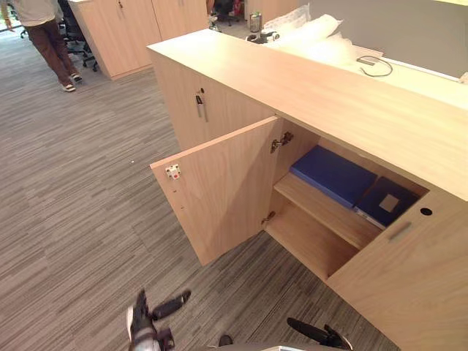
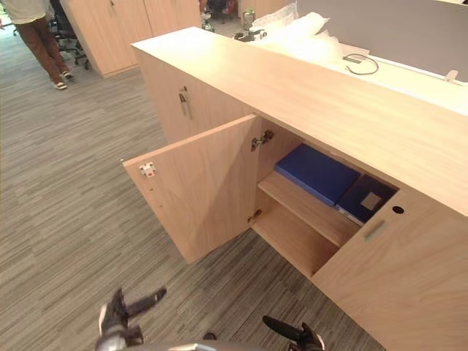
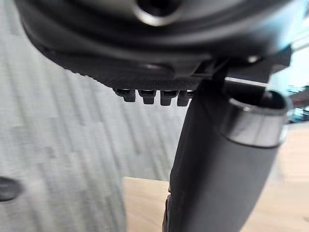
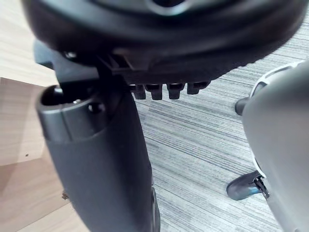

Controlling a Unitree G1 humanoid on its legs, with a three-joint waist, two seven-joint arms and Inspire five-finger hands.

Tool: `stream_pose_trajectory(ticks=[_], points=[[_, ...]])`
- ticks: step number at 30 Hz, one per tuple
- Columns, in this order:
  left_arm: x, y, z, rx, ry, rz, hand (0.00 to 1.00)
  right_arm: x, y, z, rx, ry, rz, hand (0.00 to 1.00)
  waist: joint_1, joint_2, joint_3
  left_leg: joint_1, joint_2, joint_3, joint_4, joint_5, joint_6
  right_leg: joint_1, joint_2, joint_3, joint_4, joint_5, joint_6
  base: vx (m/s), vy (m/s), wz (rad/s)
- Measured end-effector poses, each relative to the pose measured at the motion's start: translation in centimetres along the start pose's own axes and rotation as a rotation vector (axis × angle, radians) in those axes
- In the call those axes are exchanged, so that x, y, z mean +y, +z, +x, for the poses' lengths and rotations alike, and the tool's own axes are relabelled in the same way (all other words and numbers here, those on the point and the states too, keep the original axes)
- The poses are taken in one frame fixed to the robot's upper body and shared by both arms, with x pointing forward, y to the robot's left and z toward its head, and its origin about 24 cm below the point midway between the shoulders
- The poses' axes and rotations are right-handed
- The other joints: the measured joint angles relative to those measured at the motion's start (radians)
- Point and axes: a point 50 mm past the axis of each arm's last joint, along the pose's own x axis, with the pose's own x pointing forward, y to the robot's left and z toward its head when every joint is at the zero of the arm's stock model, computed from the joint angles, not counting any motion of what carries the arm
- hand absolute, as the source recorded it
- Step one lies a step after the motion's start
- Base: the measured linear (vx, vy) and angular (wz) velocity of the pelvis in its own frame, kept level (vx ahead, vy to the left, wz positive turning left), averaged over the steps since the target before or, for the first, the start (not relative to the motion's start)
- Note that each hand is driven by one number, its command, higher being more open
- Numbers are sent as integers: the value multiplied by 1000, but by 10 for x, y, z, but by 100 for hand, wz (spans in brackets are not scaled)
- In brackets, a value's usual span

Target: Walk over to the cabinet, pick up the folder, carry it to the office cabinet, place the folder inside the office cabinet, then close the office cabinet door

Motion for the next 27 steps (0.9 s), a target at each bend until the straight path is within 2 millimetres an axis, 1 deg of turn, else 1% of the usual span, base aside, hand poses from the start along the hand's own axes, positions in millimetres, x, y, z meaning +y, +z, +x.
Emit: stream_pose_trajectory(ticks=[1,3,4,6,9,11,12,13,15,16,19,21,22,24,25,27], points=[[-1,11,3,-42,-1,11,100,0,0,0,-2,1,-1,100,-1,1,0,0,0,5,0,-1,-1,-1,0,2,-2,-1,-1,-60,23,-21],[3,45,15,-157,26,79,100,1,3,0,-14,11,-4,100,-9,8,1,0,1,25,0,-6,2,-8,1,7,-7,-4,-5,-48,15,-28],[5,52,19,-174,39,88,100,1,4,0,-16,15,-4,100,-14,9,1,0,1,29,0,-6,2,-9,1,9,-9,-4,-5,-32,9,-21],[11,75,29,-218,73,136,100,2,4,0,-18,28,-4,100,-22,7,0,4,3,44,0,-8,-4,-9,1,28,-16,-4,-6,-12,13,-21],[15,98,37,-260,90,185,100,2,3,0,-10,39,-3,100,-26,-1,-4,6,3,48,0,-12,-6,-7,2,33,-19,-4,-6,27,7,-7],[17,109,42,-277,97,198,100,0,2,0,-3,36,3,100,-26,-6,-7,13,4,48,1,-12,-3,-1,3,37,-19,-3,-7,60,5,-2],[22,117,46,-287,106,217,100,-1,-1,-1,3,35,4,100,-25,-11,-11,27,7,52,1,-15,-4,9,7,45,-18,0,-12,75,7,-7],[25,122,48,-292,112,228,100,-1,-1,-1,4,38,4,100,-25,-13,-12,32,10,55,1,-16,-5,11,9,51,-16,1,-14,75,9,-13],[33,142,53,-331,121,282,100,-1,-2,-1,7,43,7,100,-23,-16,-18,39,27,65,7,-17,-7,8,24,57,-7,14,-35,68,-2,-12],[34,147,55,-339,116,299,100,-1,-2,-1,7,45,7,100,-23,-15,-18,41,33,65,7,-17,-7,7,30,58,-4,19,-42,54,-19,-4],[32,172,65,-358,76,337,100,-3,-5,-2,13,50,8,100,-23,-6,-36,50,62,64,7,-17,-7,5,53,73,6,45,-68,38,-28,-4],[28,182,68,-365,50,347,100,-4,-6,-2,16,53,15,100,-24,1,-46,51,73,64,8,-17,-8,1,63,86,11,51,-75,20,-62,-7],[21,190,69,-377,18,343,100,-5,-7,-2,18,51,28,100,-25,3,-55,51,80,63,8,-16,-8,-3,69,89,19,52,-75,18,-90,-5],[14,195,70,-382,-17,332,100,-8,-7,-2,18,47,41,100,-25,12,-61,51,89,63,8,-16,-9,-10,75,100,29,52,-75,15,-73,-5],[16,194,73,-355,-17,305,100,-11,-7,-2,17,44,41,100,-25,20,-65,51,97,62,9,-15,-11,-13,82,107,34,56,-74,17,-64,-4],[14,194,76,-336,-35,317,100,-16,-8,-2,19,35,37,100,-25,23,-67,50,110,55,16,-14,-13,-15,93,110,47,58,-73,31,-114,8]])
